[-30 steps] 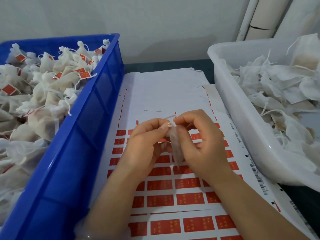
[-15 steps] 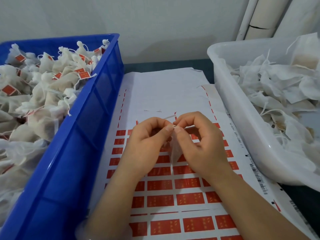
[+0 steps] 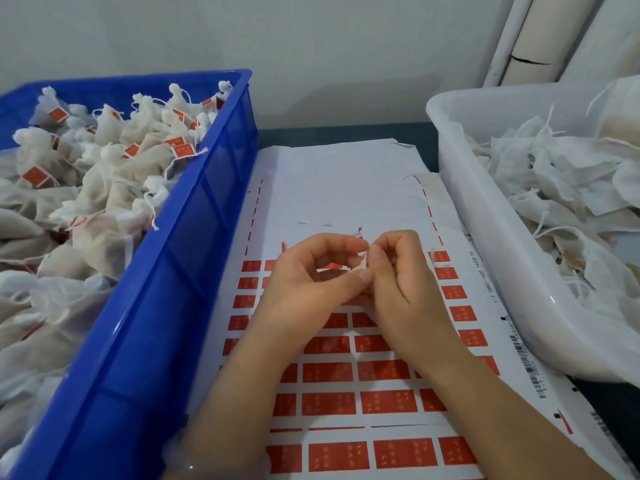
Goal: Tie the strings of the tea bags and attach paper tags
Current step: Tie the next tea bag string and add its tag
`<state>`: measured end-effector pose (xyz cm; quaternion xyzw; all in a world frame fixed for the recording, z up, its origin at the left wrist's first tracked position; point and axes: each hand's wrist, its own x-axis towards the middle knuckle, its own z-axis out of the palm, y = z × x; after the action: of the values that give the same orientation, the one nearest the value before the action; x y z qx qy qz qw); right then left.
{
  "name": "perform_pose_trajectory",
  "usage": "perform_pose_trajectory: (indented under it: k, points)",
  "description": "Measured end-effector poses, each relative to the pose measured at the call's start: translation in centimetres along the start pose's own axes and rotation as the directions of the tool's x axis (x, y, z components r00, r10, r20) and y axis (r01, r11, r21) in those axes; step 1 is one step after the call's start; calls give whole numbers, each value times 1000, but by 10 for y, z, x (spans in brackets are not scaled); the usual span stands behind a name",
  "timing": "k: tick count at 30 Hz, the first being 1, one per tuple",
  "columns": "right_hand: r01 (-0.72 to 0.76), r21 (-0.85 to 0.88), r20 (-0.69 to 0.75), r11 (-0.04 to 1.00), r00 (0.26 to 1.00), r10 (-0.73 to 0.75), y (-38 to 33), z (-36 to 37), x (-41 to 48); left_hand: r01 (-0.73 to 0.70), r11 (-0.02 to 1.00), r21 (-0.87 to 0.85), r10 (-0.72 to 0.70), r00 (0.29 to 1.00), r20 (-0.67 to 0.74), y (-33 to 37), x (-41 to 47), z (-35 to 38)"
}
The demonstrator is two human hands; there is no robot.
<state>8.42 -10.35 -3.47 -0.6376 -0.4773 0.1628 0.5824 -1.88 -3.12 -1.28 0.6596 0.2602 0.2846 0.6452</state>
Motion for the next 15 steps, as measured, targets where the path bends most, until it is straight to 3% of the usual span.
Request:
perform_pose_trajectory:
  k: [7, 11, 15]
  points:
    - [88, -63, 41, 994, 996, -85, -3, -4, 0, 52, 999, 15, -53, 996, 76, 0, 1, -9]
    - [78, -70, 37, 994, 996, -76, -3, -5, 1, 56, 992, 115, -62, 997, 47, 0, 2, -10]
    - [78, -75, 29, 994, 997, -76, -3, -7, 1, 87, 991, 107, -94, 993, 64, 2, 2, -14]
